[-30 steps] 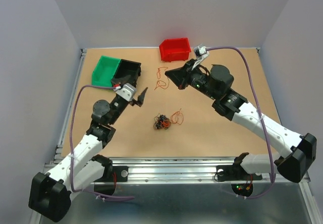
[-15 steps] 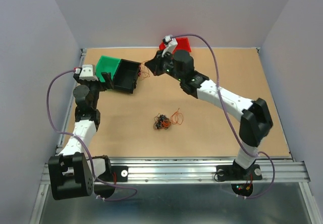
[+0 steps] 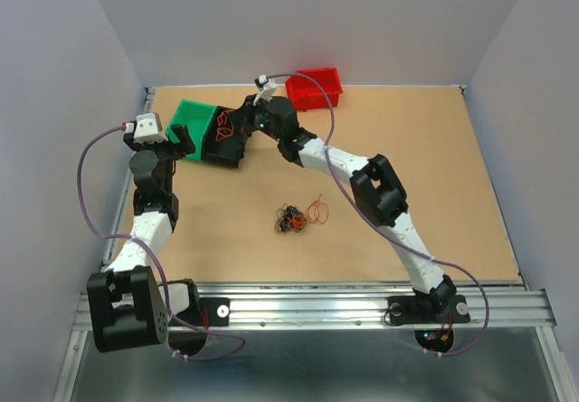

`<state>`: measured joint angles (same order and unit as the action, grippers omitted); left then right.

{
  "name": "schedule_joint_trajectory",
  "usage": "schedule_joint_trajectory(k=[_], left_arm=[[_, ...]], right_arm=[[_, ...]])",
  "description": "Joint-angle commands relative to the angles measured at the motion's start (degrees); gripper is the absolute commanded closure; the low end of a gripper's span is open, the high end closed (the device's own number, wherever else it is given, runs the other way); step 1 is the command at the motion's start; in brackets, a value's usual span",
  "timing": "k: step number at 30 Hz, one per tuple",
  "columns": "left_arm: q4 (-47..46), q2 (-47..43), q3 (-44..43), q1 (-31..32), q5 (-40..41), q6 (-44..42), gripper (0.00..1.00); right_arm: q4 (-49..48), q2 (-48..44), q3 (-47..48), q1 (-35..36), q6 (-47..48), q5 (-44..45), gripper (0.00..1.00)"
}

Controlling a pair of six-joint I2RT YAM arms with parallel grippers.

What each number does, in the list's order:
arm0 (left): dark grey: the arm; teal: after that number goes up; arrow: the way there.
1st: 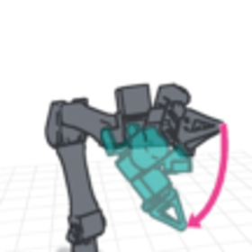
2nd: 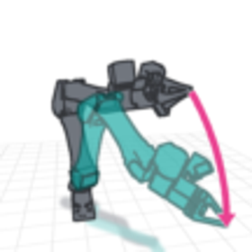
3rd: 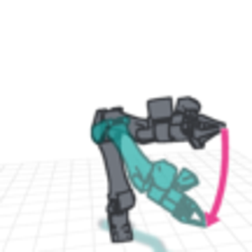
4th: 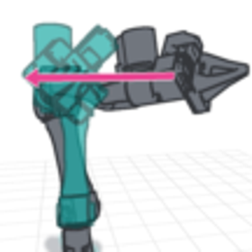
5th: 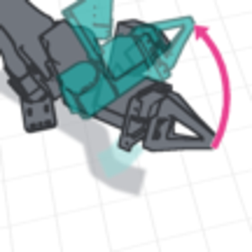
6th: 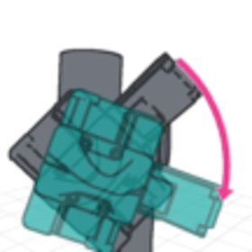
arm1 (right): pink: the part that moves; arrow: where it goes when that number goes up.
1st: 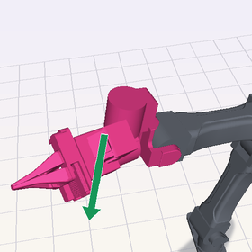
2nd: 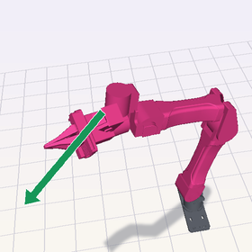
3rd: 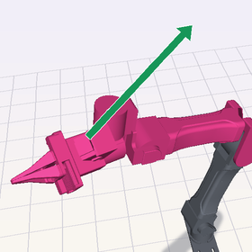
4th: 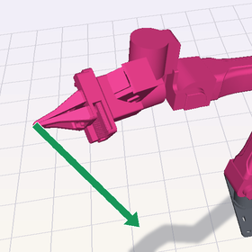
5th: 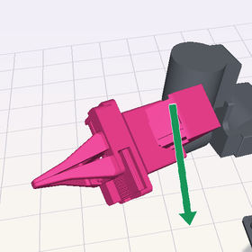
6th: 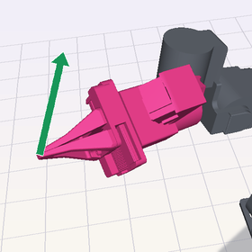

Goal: Untangle the cables

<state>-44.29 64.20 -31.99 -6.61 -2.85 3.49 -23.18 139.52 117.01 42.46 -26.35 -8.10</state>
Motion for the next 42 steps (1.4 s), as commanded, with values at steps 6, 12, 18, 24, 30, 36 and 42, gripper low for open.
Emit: schedule_joint_trajectory(k=[6,12,18,24,30,36,42], left_arm=[[-2.11,4.0,-4.75,-0.33,1.36,-0.94,0.07],[-1.94,4.61,-4.75,-0.24,-1.27,-1.55,0.07],[-1.85,4.0,-4.49,-0.33,-5.49,-2.6,0.06],[-1.23,2.6,-3.52,5.27,-13.48,-7.78,0.06],[-0.79,-0.22,-1.5,11.87,-12.0,-13.15,0.06],[-1.41,-2.86,0.43,14.08,-13.67,-15.79,0.06],[-1.5,-2.77,0.61,14.61,-14.46,-16.58,0.06]], right_arm=[[-9.07,11.2,13.59,0.35,-0.46,5.46,0.8],[-10.74,8.23,8.86,0.35,1.03,5.2,0.52],[-10.92,-6.5,-6.22,0.43,4.8,4.93,0.45],[-9.44,-29.16,-31.25,0.35,6.66,10.36,0.44],[9.6,-46.43,-47.12,0.35,5.96,16.44,0.44],[15.0,-60.23,-65.66,0.43,1.65,19.08,0.29],[17.73,-61.83,-72.27,0.43,-0.1,19.44,0.24]])
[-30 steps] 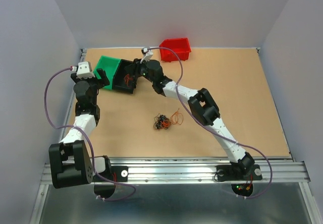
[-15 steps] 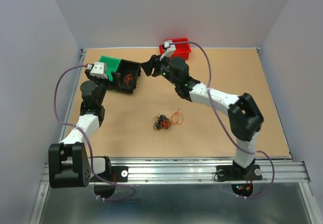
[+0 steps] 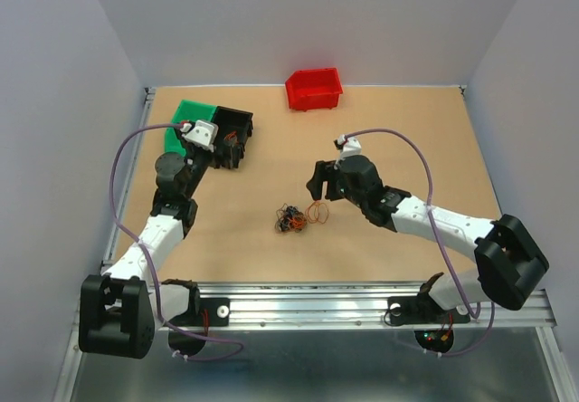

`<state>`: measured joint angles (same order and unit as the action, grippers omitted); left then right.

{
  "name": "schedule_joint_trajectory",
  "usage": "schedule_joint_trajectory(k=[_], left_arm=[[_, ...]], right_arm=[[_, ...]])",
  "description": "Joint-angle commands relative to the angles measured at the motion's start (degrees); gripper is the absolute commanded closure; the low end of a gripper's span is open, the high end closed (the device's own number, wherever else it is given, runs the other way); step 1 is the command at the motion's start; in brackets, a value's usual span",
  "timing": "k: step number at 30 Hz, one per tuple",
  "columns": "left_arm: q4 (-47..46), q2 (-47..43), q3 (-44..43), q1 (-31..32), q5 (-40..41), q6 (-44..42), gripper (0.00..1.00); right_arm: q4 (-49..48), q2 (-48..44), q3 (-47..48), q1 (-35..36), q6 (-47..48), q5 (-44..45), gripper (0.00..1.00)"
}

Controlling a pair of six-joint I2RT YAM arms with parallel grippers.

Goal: Untangle the cables

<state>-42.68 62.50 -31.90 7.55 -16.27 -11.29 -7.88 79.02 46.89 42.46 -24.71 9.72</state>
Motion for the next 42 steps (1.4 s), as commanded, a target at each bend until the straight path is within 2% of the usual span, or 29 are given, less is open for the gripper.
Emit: schedule_joint_trajectory(k=[1,6,16,23,25,28,31,32,35,42], left_arm=[[-3.12,-1.06,0.52,0.45,-1.22,-1.98,0.06],[-3.12,-1.06,0.7,0.71,-1.31,-2.33,0.06],[-3.03,-0.89,0.7,1.15,-1.22,-2.86,0.06],[-3.03,-0.36,0.61,1.41,-1.04,-3.21,0.06],[-3.03,-0.19,0.52,1.41,-0.95,-3.3,0.06],[-2.94,-0.18,0.44,1.5,-0.87,-3.39,0.06],[-2.94,-0.1,0.52,1.5,-0.87,-3.47,0.06],[-2.94,-0.1,0.52,1.5,-0.87,-3.48,0.06],[-2.85,-0.1,0.44,1.59,-0.78,-3.56,0.06],[-2.68,0.34,0.26,1.68,-1.22,-3.65,0.06]], right_arm=[[2.95,-0.28,-2.42,0.43,-2.09,1.97,0.24],[5.85,2.18,-1.19,0.61,-4.2,6.01,0.28],[7.7,10.79,4.08,2.81,-3.59,5.49,0.27],[11.39,13.52,5.66,2.89,-3.86,7.07,0.42],[11.39,13.79,5.66,2.81,-3.5,6.63,0.52],[11.66,14.23,5.75,2.89,-3.33,6.98,0.54],[11.75,14.84,5.93,2.89,-2.89,7.16,0.65],[11.75,15.28,6.1,2.89,-2.71,7.25,0.78],[11.83,15.28,6.19,2.89,-2.27,7.25,0.99],[11.48,10.9,4.17,2.89,-1.83,9.26,0.99]])
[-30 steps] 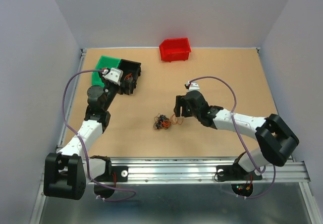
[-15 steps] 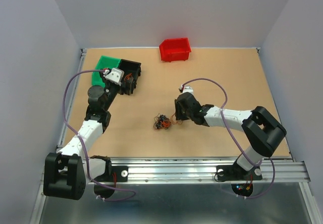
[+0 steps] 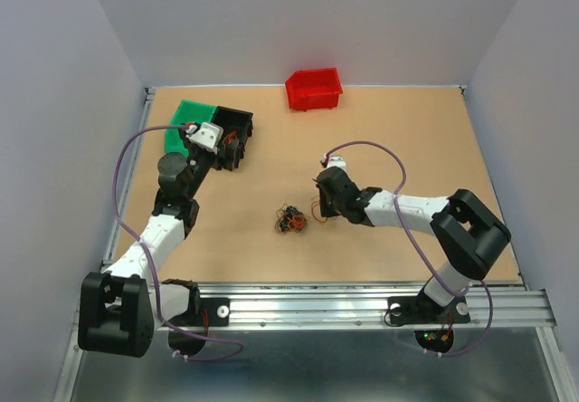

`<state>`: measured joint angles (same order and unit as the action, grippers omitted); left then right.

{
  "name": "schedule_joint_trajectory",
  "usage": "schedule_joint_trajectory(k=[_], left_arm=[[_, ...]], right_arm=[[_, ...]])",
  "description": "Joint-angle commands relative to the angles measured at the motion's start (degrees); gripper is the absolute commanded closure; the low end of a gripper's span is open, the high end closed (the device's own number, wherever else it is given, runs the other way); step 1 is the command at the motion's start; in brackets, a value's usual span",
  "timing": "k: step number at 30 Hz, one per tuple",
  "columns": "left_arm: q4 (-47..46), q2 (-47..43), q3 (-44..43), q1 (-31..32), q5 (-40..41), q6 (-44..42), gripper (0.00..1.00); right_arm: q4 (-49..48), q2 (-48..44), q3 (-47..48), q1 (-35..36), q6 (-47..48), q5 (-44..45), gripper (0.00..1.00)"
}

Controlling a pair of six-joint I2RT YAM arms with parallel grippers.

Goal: Untangle the cables

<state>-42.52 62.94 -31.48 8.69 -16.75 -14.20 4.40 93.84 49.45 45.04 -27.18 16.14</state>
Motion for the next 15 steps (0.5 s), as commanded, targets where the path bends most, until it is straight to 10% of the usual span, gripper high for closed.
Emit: schedule_joint_trajectory(k=[1,15], left_arm=[[-2.83,-0.18,-0.16,0.63,-0.65,-0.83,0.06],[-2.74,-0.27,-0.16,0.72,0.67,-1.01,0.06]], right_arm=[[-1.41,-6.11,0.22,0.32,0.72,3.02,1.0],[-13.8,-34.07,-13.95,0.32,3.53,1.0,0.99]])
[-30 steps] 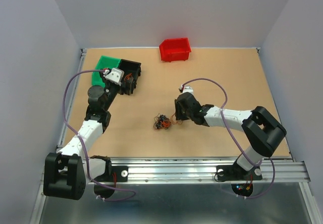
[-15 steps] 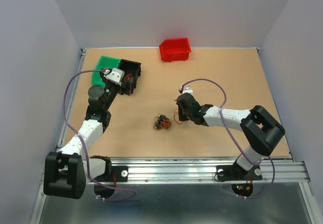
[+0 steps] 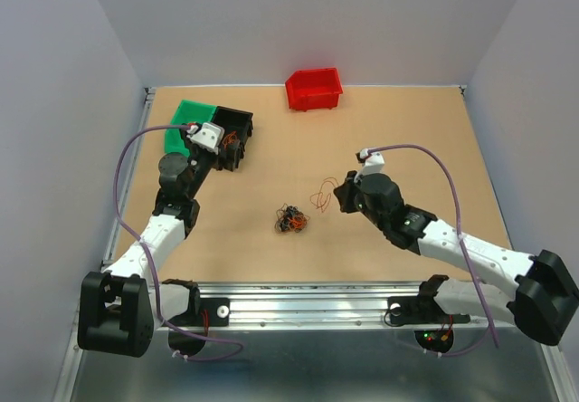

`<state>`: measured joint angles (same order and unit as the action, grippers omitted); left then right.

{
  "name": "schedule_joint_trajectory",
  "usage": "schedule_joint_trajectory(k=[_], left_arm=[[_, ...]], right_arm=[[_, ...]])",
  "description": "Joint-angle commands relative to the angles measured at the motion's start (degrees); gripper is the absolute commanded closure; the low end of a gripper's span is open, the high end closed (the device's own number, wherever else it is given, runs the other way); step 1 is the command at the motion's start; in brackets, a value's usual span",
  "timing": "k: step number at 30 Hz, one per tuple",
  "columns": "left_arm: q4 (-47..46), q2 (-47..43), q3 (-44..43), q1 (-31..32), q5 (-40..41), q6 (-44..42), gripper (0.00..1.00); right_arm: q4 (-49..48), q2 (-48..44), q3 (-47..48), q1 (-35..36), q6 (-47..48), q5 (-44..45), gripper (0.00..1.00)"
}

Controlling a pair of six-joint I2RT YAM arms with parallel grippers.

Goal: Untangle the cables

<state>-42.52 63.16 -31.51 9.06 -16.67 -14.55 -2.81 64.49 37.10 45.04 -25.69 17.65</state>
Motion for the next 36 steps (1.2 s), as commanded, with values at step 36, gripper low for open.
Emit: schedule_joint_trajectory(k=[36], left_arm=[[-5.64,-0.05,-1.89,-10.47,19.04,14.37,0.12]], right_arm=[[-16.44,70.66,84.86,0.31,6.97,-14.84,0.99]])
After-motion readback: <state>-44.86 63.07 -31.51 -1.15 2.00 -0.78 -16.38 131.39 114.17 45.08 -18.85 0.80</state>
